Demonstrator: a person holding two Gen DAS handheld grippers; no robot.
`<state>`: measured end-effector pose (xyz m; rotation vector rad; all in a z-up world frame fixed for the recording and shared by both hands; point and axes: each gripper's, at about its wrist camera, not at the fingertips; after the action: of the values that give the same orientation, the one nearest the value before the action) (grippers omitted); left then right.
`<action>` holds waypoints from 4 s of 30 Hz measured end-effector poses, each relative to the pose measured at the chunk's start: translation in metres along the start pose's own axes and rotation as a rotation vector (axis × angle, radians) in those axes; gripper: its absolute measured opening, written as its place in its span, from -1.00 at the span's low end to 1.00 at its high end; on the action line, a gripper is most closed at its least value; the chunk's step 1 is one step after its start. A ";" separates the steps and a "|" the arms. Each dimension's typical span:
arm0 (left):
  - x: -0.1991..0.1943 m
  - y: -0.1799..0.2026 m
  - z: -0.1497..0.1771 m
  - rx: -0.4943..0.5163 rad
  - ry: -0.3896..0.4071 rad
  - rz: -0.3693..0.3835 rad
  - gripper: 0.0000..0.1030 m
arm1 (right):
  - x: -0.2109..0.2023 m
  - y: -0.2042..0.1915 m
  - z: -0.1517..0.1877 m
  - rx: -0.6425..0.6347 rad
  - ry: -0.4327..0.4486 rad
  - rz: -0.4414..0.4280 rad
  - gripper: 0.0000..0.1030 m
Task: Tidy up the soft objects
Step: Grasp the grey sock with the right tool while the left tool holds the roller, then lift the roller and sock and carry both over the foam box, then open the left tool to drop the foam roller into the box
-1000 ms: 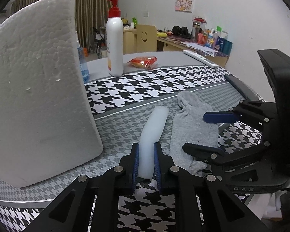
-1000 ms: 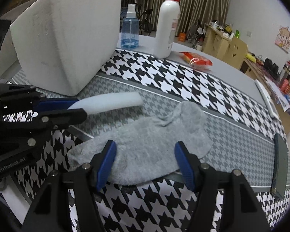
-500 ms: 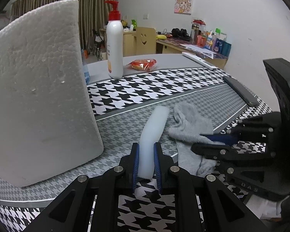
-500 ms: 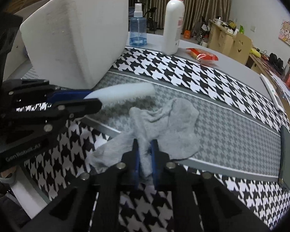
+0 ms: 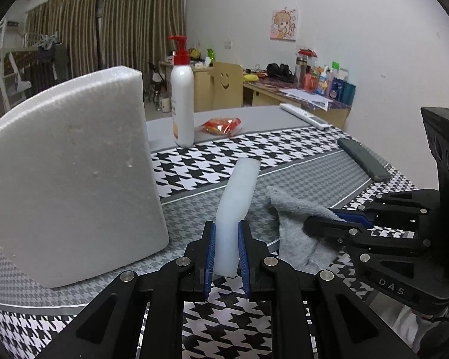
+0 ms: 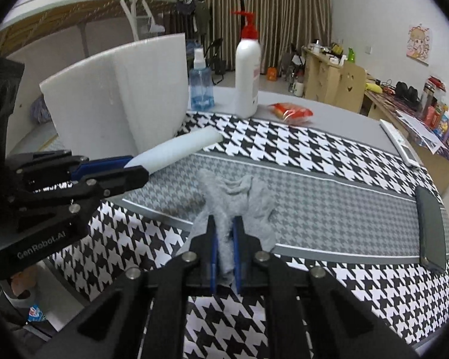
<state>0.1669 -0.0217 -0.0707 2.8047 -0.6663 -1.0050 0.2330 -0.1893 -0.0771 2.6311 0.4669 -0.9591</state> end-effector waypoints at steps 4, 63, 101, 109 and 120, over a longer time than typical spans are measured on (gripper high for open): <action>-0.006 0.003 0.001 -0.004 0.006 0.006 -0.69 | -0.004 0.007 0.000 0.040 0.014 -0.003 -0.78; -0.060 0.021 -0.074 0.118 0.204 -0.078 -0.68 | -0.050 0.045 -0.059 0.178 0.247 0.037 -0.78; -0.106 -0.018 -0.105 0.074 0.337 -0.249 -0.68 | -0.065 0.010 -0.120 0.105 0.385 -0.065 -0.78; -0.110 -0.032 -0.107 0.044 0.350 -0.302 -0.67 | -0.063 -0.004 -0.134 0.070 0.399 -0.093 -0.78; -0.111 -0.056 -0.102 -0.010 0.338 -0.349 -0.66 | -0.055 -0.022 -0.147 0.033 0.392 -0.113 -0.78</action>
<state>0.1745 0.0702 0.0608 3.0366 -0.1354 -0.5387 0.2674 -0.1232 0.0628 2.8537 0.7005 -0.4769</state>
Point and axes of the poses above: each gripper's, at about its wrist camera, not at the fingertips, and x roughly the way its jaws point, y to its right, z to its underside, and after that the axes turned 15 degrees about z, right-handed
